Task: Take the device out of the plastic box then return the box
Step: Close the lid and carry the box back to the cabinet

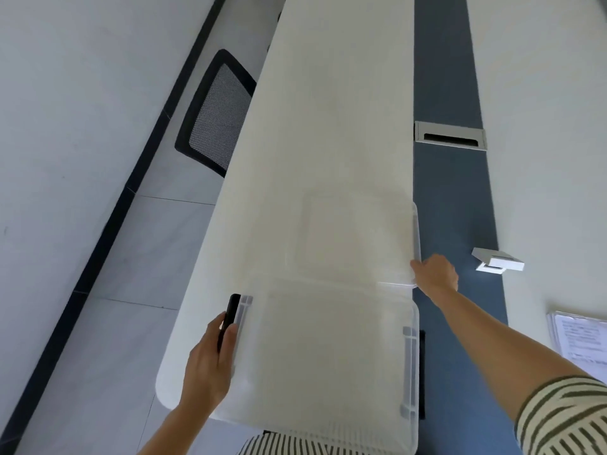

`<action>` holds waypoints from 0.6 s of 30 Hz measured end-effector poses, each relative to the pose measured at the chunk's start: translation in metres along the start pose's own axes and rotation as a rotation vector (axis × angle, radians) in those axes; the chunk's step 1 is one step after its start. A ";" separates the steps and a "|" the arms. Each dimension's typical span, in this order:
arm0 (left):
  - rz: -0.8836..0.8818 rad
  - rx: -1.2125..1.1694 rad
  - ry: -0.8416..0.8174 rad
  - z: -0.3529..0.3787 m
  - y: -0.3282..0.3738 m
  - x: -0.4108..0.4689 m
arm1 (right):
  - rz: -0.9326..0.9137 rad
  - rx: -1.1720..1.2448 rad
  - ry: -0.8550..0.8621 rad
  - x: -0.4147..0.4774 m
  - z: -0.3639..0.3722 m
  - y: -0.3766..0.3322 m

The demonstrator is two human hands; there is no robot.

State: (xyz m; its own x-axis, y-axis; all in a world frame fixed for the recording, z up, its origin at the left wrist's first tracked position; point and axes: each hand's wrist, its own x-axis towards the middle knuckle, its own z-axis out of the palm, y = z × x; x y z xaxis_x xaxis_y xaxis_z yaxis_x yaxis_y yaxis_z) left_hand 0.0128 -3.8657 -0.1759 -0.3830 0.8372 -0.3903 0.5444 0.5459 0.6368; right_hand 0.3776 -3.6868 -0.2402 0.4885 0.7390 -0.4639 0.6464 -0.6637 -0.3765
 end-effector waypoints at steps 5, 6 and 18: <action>0.022 -0.042 -0.037 -0.003 0.000 -0.002 | 0.245 0.574 -0.216 -0.021 -0.035 -0.032; 0.030 -0.055 -0.046 -0.004 0.001 -0.003 | 0.257 0.640 -0.235 -0.030 -0.045 -0.040; 0.120 -0.260 -0.098 -0.023 -0.008 0.018 | -0.013 0.726 -0.301 -0.191 -0.063 0.006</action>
State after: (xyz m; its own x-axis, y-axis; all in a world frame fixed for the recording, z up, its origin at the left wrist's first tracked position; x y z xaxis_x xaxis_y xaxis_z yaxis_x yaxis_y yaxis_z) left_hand -0.0152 -3.8560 -0.1728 -0.2464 0.9012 -0.3565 0.3668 0.4272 0.8264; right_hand 0.3248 -3.8248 -0.1029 0.2365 0.7530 -0.6141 0.0554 -0.6415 -0.7652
